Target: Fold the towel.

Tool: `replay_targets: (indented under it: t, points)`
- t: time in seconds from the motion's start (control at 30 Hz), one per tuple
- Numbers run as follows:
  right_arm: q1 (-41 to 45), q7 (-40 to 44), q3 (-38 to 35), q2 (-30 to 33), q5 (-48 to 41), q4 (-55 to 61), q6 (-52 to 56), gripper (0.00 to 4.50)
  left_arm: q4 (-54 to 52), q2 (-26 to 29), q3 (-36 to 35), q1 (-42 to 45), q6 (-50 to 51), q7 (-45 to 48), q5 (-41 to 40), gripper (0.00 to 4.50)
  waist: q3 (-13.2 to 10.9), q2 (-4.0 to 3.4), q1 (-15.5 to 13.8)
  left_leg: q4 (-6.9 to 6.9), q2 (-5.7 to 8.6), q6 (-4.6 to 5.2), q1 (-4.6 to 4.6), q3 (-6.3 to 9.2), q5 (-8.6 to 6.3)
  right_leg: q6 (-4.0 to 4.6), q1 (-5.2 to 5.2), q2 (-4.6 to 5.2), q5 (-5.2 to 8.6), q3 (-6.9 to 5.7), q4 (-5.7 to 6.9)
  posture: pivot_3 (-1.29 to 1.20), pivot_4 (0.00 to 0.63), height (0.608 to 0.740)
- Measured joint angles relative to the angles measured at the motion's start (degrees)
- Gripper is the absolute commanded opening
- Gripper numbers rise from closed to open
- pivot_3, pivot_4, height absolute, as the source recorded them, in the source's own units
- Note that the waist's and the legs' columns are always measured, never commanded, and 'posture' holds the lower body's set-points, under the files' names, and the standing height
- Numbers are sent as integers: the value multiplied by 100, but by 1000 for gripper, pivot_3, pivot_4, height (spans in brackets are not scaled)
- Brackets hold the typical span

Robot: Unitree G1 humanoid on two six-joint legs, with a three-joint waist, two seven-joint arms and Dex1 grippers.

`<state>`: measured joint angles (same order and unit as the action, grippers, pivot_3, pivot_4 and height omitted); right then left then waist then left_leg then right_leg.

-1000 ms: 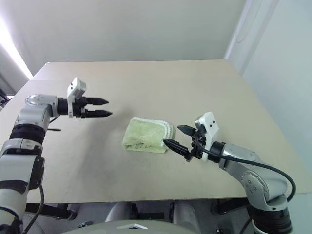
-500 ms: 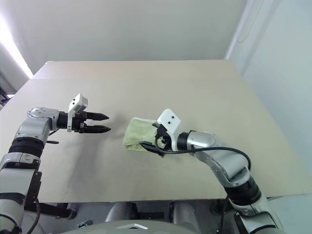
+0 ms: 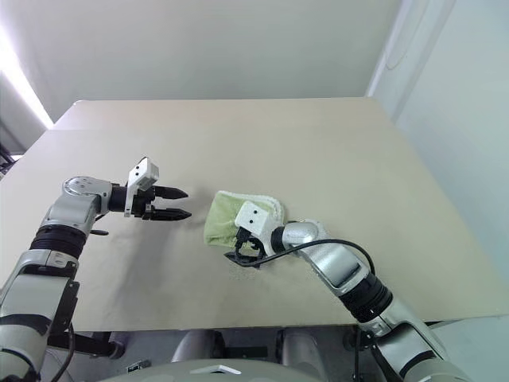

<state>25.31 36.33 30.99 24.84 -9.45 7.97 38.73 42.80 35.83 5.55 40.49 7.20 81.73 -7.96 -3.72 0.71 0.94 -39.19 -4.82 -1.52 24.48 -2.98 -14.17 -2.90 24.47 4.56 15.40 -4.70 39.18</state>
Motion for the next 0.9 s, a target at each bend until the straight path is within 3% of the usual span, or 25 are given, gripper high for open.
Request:
replay_targets:
  t: [0.43,0.53,0.9]
  points:
    - [67,-55,-12,166,833,-46,-296,4500,207,-52,9,17,-294,-230,126,3619,0,0,-17,-3,1,-4,1,0,2,2,-1,3,-1,0,1,0,0,683]
    - [66,-150,-25,113,1063,-149,-514,3881,341,-84,14,73,-388,-318,180,3660,0,1,-13,-3,1,-4,1,0,2,1,-1,3,-1,0,1,0,0,683]
    - [65,-561,-347,-208,1399,-354,-810,63,493,-214,35,136,-479,-512,298,3660,0,0,5,-3,0,-4,4,0,2,7,3,0,-19,0,3,0,0,683]
